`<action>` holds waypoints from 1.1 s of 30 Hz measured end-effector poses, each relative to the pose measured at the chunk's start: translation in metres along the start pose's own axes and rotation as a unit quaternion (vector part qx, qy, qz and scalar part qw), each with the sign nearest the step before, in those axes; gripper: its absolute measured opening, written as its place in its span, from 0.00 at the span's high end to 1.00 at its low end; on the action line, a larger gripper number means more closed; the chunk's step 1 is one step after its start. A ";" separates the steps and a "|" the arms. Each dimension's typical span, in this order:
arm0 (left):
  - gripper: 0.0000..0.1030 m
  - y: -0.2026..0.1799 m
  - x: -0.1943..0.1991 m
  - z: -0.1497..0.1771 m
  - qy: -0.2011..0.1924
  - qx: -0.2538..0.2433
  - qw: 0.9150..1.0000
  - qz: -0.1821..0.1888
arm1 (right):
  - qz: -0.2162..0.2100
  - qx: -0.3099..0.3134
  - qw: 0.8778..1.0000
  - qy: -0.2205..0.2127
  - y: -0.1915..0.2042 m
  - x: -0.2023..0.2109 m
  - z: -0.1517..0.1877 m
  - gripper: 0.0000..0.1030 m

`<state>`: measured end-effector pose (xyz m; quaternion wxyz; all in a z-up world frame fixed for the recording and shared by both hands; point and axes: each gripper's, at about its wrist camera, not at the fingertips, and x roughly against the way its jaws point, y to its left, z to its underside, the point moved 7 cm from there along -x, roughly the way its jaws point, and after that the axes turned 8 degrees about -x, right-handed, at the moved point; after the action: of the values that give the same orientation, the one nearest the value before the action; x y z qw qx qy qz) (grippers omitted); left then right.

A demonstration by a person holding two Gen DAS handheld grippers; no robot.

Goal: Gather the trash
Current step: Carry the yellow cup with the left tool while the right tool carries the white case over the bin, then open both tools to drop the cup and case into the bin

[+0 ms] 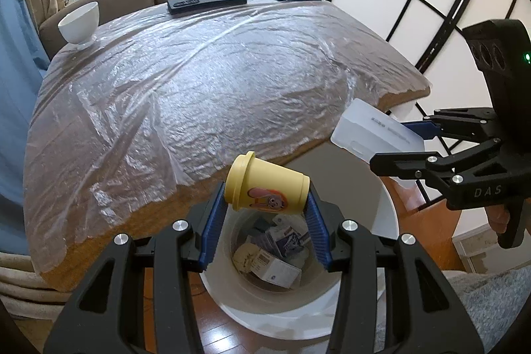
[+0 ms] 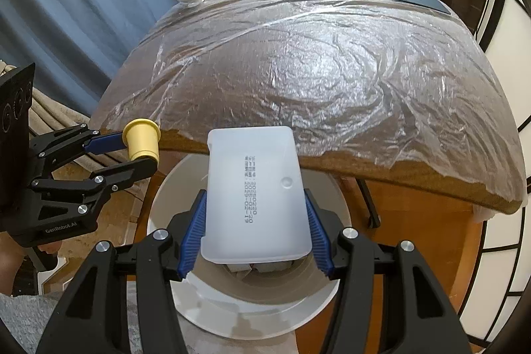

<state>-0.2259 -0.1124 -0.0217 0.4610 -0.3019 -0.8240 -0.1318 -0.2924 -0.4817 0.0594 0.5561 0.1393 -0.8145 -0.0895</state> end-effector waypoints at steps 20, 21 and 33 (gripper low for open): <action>0.54 -0.021 -0.021 0.030 0.044 -0.023 0.999 0.020 | 0.014 0.017 0.998 0.055 -0.002 -0.025 0.039 0.47; 0.54 -0.022 -0.023 0.031 0.046 -0.023 0.998 0.020 | 0.014 0.017 0.998 0.057 -0.002 -0.027 0.040 0.47; 0.54 -0.020 -0.051 0.046 0.075 -0.023 0.997 0.014 | 0.026 0.014 0.997 0.075 -0.010 -0.057 0.046 0.47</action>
<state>-0.2499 -0.1247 -0.0880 0.5165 -0.3134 -0.7794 -0.1662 -0.3144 -0.4731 -0.0110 0.6155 0.1323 -0.7751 -0.0534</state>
